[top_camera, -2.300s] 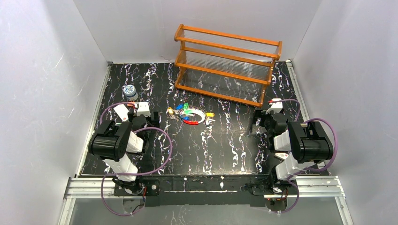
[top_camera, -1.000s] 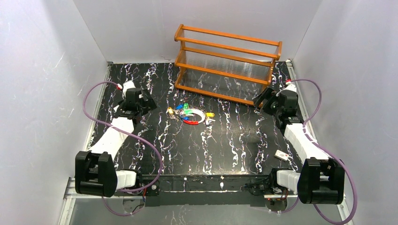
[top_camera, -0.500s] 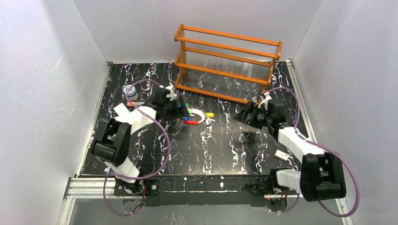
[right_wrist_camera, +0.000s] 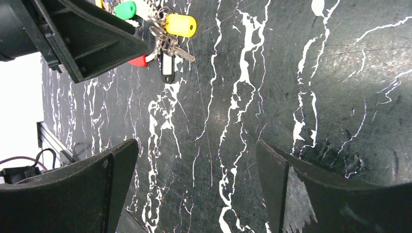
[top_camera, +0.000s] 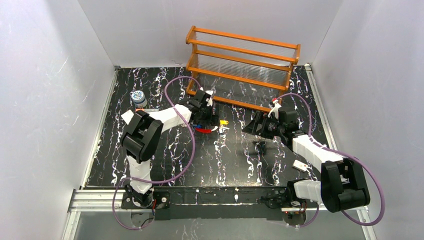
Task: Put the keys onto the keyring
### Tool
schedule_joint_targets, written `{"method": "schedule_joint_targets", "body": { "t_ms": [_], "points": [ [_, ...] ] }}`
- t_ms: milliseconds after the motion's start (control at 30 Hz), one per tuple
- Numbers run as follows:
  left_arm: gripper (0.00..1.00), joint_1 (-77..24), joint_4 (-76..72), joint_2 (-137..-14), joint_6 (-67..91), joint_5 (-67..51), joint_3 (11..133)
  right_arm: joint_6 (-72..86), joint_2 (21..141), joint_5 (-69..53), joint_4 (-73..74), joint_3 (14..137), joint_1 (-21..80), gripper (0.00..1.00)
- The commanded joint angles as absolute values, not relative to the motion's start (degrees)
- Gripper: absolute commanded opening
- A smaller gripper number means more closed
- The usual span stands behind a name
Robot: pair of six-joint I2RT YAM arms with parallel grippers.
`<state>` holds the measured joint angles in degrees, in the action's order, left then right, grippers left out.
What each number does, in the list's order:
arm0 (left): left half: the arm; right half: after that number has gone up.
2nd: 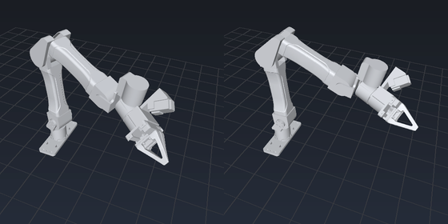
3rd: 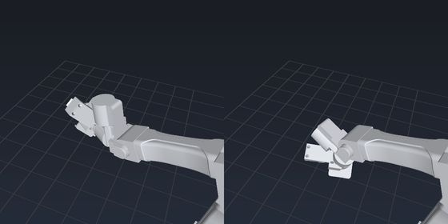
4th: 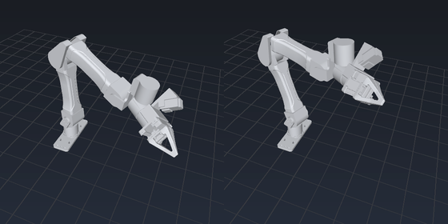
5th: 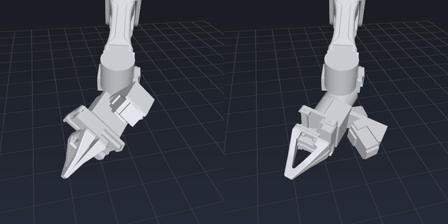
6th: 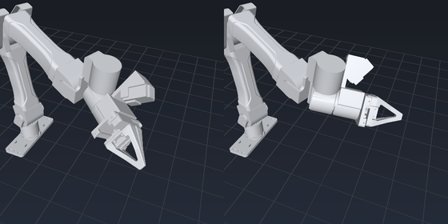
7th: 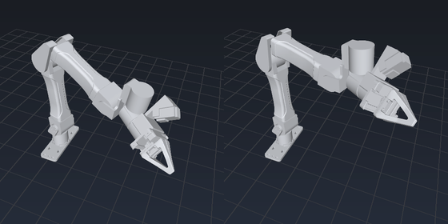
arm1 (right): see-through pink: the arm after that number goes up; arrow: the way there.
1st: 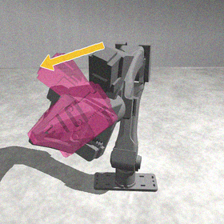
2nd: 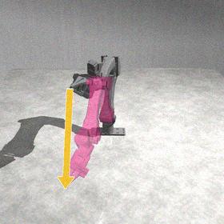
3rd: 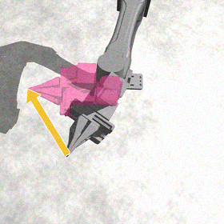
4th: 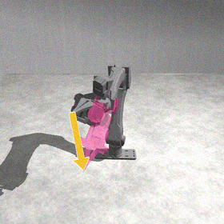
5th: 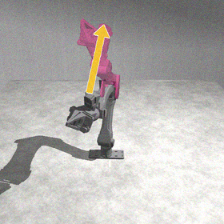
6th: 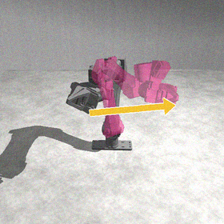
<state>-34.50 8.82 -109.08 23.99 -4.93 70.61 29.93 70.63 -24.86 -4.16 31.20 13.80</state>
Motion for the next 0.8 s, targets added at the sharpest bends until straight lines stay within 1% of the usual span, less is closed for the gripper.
{"method": "schedule_joint_targets", "body": {
  "t_ms": [0,267,433,600,767],
  "points": [
    [0.77,-35.77,11.43,-111.36,23.21,-6.27,71.37,28.97,68.97,-26.77,-6.38,30.27,14.11,0.99],
    [0.76,-37.55,6.41,-110.77,26.98,-14.56,65.24,27.12,66.62,-27.27,-5.65,30.43,14.15,0.99],
    [0.76,-40.73,0.43,-105.76,29.45,-21.47,58.27,25.99,66.44,-27.53,-5.0,31.53,14.15,0.99],
    [0.76,-42.1,-10.6,-99.91,34.05,-28.49,51.52,25.92,66.63,-28.1,-6.17,32.21,14.15,0.99],
    [0.79,-41.67,-14.66,-92.87,36.26,-28.4,49.37,25.41,68.78,-28.14,-7.07,34.16,14.15,0.99]
  ]
}}
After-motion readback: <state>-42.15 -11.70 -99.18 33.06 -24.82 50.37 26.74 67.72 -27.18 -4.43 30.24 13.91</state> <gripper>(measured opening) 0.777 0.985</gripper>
